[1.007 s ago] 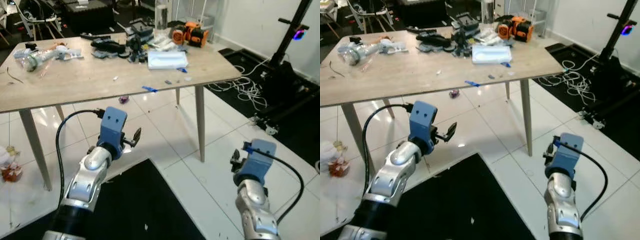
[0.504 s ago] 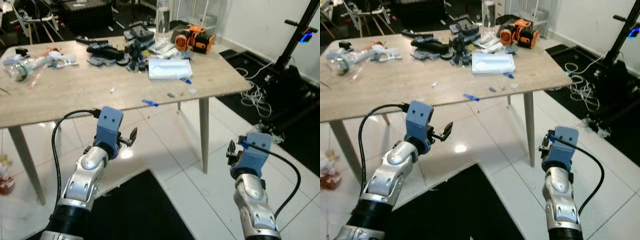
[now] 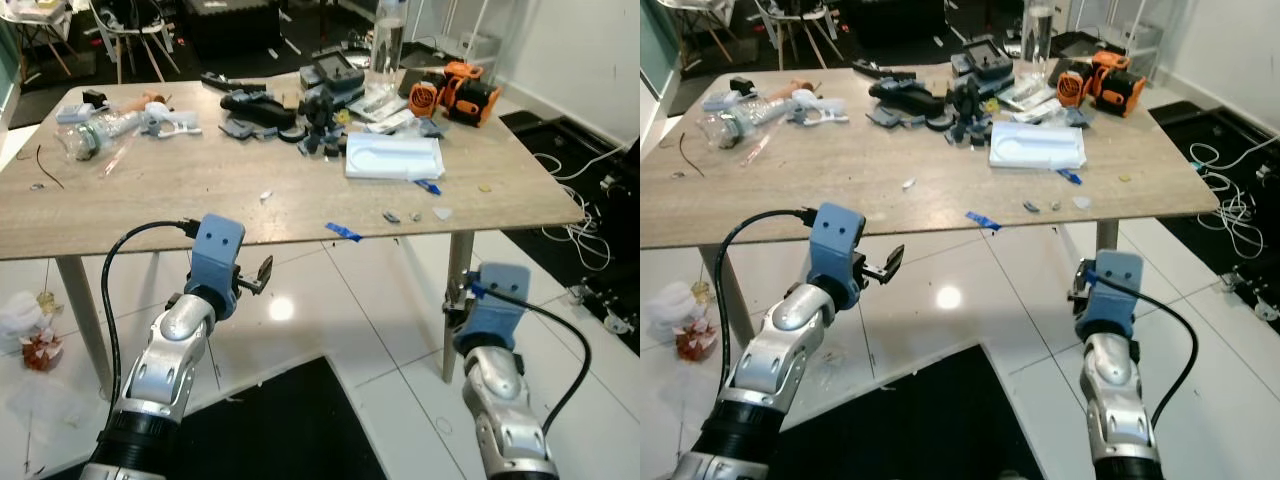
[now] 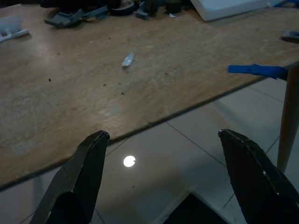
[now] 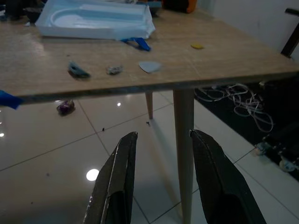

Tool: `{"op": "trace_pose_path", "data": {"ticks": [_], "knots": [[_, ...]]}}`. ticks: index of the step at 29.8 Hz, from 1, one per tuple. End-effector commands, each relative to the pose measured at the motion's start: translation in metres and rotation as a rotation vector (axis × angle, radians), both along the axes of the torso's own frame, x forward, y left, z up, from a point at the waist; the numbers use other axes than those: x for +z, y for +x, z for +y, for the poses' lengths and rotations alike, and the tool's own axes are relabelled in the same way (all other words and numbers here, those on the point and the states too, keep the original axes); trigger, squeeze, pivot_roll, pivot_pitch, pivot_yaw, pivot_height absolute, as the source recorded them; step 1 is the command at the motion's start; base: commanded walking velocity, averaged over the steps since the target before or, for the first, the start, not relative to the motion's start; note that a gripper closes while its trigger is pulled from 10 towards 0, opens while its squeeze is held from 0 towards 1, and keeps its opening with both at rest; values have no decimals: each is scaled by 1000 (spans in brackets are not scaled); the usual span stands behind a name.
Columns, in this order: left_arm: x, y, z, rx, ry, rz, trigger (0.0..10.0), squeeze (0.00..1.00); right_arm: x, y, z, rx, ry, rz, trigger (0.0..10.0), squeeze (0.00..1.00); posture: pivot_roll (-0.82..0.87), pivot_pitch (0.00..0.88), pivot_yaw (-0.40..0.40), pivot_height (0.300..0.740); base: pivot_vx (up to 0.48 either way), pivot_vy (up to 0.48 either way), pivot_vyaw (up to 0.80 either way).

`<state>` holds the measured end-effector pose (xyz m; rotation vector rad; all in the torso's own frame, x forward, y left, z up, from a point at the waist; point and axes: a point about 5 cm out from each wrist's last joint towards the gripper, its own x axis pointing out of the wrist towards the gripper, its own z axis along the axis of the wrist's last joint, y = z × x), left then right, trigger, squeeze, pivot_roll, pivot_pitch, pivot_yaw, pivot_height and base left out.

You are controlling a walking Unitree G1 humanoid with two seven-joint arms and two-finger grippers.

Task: Picking trash to rubbish bin

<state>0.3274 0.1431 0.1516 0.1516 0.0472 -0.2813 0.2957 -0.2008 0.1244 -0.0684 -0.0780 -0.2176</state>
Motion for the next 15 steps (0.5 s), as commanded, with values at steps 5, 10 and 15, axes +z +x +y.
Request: {"op": "trace_pose_path", "data": {"ticks": [5,10,15], "knots": [[-3,-1,4,12,11,13,10000,0,8,-3,5,22,-46,-52,10000,0,-32,144,57,740,362,0,0],[-1,-1,4,12,8,9,10000,0,15,-4,3,6,-69,-87,10000,0,-32,144,57,740,362,0,0],[2,0,5,19,-3,-5,10000,0,16,-4,1,22,-28,-100,10000,0,-33,143,57,740,365,0,0]]}}
